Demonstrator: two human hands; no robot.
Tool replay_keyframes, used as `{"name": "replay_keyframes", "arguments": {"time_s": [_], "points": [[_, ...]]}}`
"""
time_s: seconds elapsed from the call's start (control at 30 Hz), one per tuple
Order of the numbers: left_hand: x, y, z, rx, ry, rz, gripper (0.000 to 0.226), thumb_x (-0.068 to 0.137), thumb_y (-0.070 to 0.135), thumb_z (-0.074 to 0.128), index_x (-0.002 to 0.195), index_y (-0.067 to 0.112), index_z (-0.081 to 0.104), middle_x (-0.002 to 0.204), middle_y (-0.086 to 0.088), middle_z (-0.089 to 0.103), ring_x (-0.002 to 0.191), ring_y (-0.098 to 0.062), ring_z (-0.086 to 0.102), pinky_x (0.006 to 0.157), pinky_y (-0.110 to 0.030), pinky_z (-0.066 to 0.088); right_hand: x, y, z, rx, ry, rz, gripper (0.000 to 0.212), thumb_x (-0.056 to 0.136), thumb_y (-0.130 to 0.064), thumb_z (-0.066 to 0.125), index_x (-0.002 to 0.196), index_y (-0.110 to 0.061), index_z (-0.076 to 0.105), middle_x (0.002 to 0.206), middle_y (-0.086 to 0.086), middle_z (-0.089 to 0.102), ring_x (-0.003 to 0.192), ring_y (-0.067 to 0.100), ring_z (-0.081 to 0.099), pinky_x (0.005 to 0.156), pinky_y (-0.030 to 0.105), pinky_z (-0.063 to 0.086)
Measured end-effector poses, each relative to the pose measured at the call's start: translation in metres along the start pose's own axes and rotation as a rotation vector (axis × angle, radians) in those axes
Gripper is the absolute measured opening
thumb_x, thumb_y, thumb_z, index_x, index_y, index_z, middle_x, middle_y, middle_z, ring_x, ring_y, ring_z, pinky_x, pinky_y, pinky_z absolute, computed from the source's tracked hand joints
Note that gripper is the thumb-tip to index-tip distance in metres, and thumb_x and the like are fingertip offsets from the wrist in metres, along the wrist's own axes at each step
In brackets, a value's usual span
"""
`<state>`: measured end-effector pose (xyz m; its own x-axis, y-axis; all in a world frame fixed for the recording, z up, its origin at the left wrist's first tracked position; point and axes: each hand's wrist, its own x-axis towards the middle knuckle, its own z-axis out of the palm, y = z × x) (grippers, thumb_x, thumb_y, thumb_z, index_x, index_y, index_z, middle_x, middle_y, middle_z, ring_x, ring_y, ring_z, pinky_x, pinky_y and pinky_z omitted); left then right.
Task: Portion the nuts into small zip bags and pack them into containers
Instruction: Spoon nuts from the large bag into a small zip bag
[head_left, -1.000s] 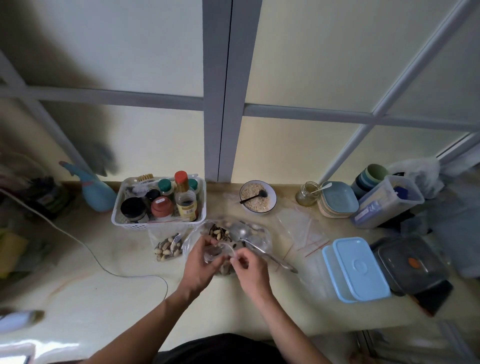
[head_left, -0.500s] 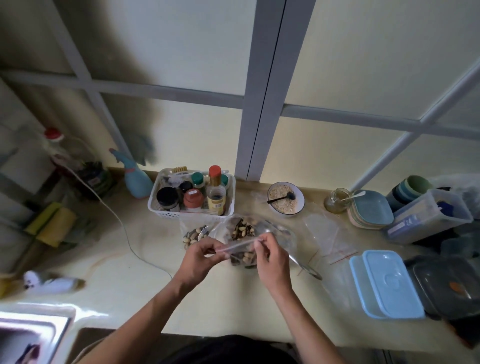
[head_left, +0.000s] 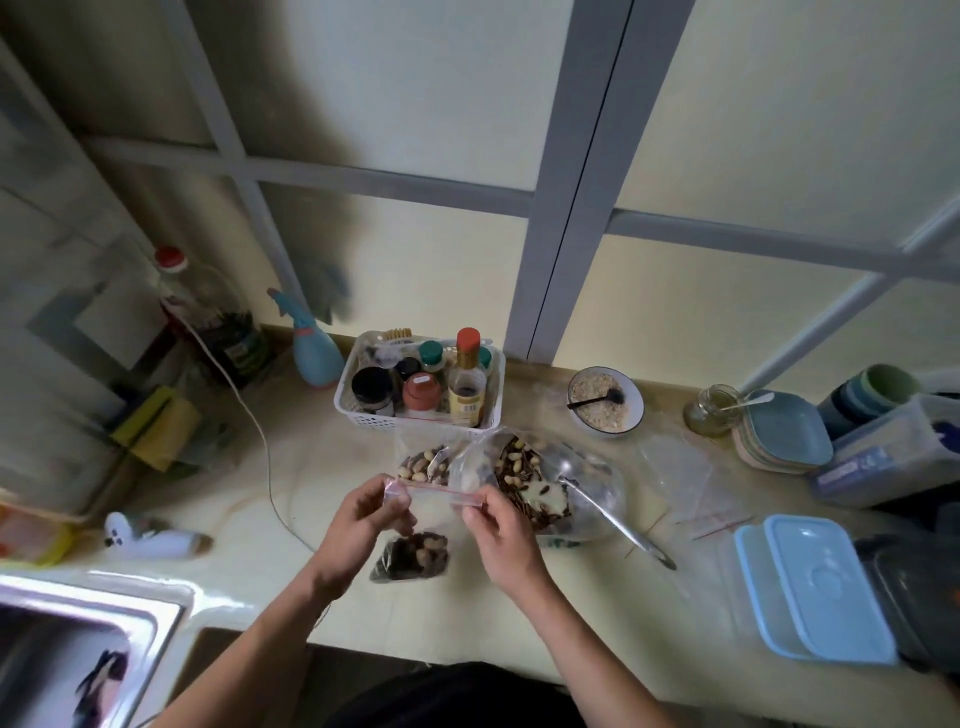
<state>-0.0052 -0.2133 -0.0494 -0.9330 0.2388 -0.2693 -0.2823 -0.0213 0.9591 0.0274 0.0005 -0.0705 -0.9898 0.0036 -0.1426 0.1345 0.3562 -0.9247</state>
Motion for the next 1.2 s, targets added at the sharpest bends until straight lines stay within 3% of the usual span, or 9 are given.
{"name": "replay_keyframes", "arguments": {"time_s": [0.17,0.27,0.37,0.47,0.67,0.83,1.0,1.07,1.2], "points": [[-0.006,-0.016,-0.008,0.089,0.139,-0.033,0.030,0.099,0.028,0.061,0.088,0.001,0.065,0.072,-0.011,0.063,0.071,-0.021,0.060,0.070,-0.030,0.054,0.000,0.012,0.014,0.004,-0.116,0.170,0.014,0.097,-0.038,0.055,0.091,-0.027,0.058,0.091,0.002,0.073,0.085,0.018,0.073,0.082,0.049,0.059],[-0.006,-0.030,-0.012,0.099,0.179,-0.091,0.025,0.100,0.023,0.060,0.091,0.001,0.068,0.075,-0.011,0.067,0.071,-0.021,0.064,0.075,-0.037,0.055,-0.001,0.016,0.019,0.000,-0.095,0.212,0.014,0.102,-0.025,0.056,0.090,-0.018,0.060,0.086,0.005,0.076,0.078,0.014,0.075,0.079,0.042,0.062],[-0.008,-0.033,-0.008,0.069,0.196,-0.102,0.024,0.100,0.021,0.060,0.090,0.000,0.067,0.075,-0.008,0.066,0.072,-0.020,0.065,0.071,-0.029,0.056,-0.004,0.010,0.021,-0.020,-0.024,0.207,0.018,0.101,-0.019,0.055,0.085,-0.013,0.059,0.074,0.000,0.075,0.069,0.007,0.069,0.069,0.023,0.052],[-0.008,-0.038,-0.005,0.035,0.194,-0.119,0.028,0.100,0.020,0.059,0.086,-0.003,0.065,0.074,-0.010,0.063,0.071,-0.019,0.063,0.071,-0.028,0.056,-0.005,0.015,0.022,0.025,0.011,0.261,0.026,0.098,-0.020,0.058,0.073,-0.014,0.056,0.063,0.000,0.063,0.060,0.010,0.058,0.064,0.026,0.047],[-0.003,-0.057,-0.004,0.100,0.148,-0.215,0.028,0.099,0.024,0.063,0.094,-0.004,0.063,0.083,-0.011,0.068,0.075,-0.019,0.071,0.074,-0.032,0.052,-0.004,0.028,0.030,0.059,0.021,0.384,0.012,0.095,-0.025,0.064,0.085,-0.019,0.064,0.080,-0.006,0.066,0.073,0.006,0.058,0.064,0.014,0.043],[0.009,-0.048,-0.004,0.072,0.165,-0.139,0.017,0.099,0.013,0.062,0.089,-0.001,0.064,0.084,-0.006,0.064,0.078,-0.016,0.063,0.072,-0.027,0.056,0.004,0.022,0.026,0.099,0.046,0.345,0.017,0.096,-0.018,0.062,0.082,-0.010,0.065,0.075,0.000,0.073,0.073,0.016,0.068,0.072,0.025,0.051],[0.022,-0.038,-0.013,0.030,0.164,-0.178,0.022,0.092,0.025,0.062,0.088,0.004,0.066,0.073,-0.004,0.055,0.070,-0.016,0.052,0.069,-0.030,0.047,0.020,0.013,0.030,0.120,-0.017,0.370,0.014,0.097,-0.016,0.060,0.089,-0.006,0.065,0.075,0.006,0.075,0.067,0.016,0.070,0.070,0.036,0.058],[0.025,-0.041,-0.018,-0.025,0.097,-0.245,0.025,0.084,0.026,0.062,0.092,0.004,0.069,0.072,-0.006,0.051,0.072,-0.019,0.048,0.072,-0.032,0.044,0.024,0.016,0.032,0.130,-0.072,0.466,0.013,0.098,-0.014,0.059,0.094,-0.003,0.065,0.074,0.006,0.074,0.065,0.012,0.069,0.060,0.029,0.057],[0.031,-0.053,-0.029,-0.072,0.105,-0.317,0.030,0.088,0.024,0.070,0.098,-0.005,0.068,0.077,-0.009,0.060,0.080,-0.025,0.054,0.075,-0.031,0.049,0.030,0.023,0.037,0.137,-0.109,0.496,0.011,0.096,-0.018,0.063,0.095,-0.009,0.070,0.084,0.009,0.077,0.073,0.014,0.071,0.067,0.025,0.056]]}}
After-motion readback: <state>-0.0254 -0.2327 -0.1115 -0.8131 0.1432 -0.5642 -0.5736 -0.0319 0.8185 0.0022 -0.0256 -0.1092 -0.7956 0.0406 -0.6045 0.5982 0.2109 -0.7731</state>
